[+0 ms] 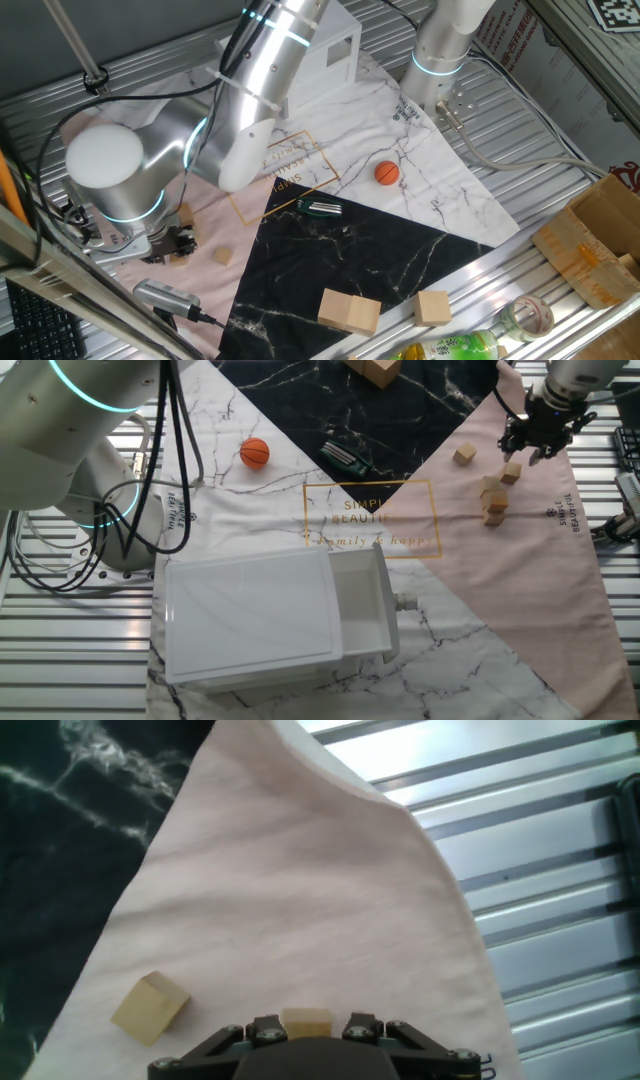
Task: Stack the blocks into a pyramid shape
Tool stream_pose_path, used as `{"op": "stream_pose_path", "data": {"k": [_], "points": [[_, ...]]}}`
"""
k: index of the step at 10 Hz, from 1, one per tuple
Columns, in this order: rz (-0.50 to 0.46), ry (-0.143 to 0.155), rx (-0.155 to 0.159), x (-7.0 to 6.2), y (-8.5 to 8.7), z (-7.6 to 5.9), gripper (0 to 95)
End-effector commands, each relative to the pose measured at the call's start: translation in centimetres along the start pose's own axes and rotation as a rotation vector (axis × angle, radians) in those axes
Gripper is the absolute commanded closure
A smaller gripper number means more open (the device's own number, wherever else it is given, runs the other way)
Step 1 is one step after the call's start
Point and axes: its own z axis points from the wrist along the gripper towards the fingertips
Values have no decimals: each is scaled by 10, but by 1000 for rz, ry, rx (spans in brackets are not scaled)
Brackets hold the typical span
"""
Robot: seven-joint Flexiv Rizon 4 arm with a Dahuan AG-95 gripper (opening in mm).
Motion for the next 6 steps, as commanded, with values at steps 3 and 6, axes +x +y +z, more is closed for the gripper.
{"op": "stream_pose_path", "data": {"k": [3,6], "points": [[-13,2,-6,0,-4,4,570],[-19,3,-4,3,-3,7,570]]}}
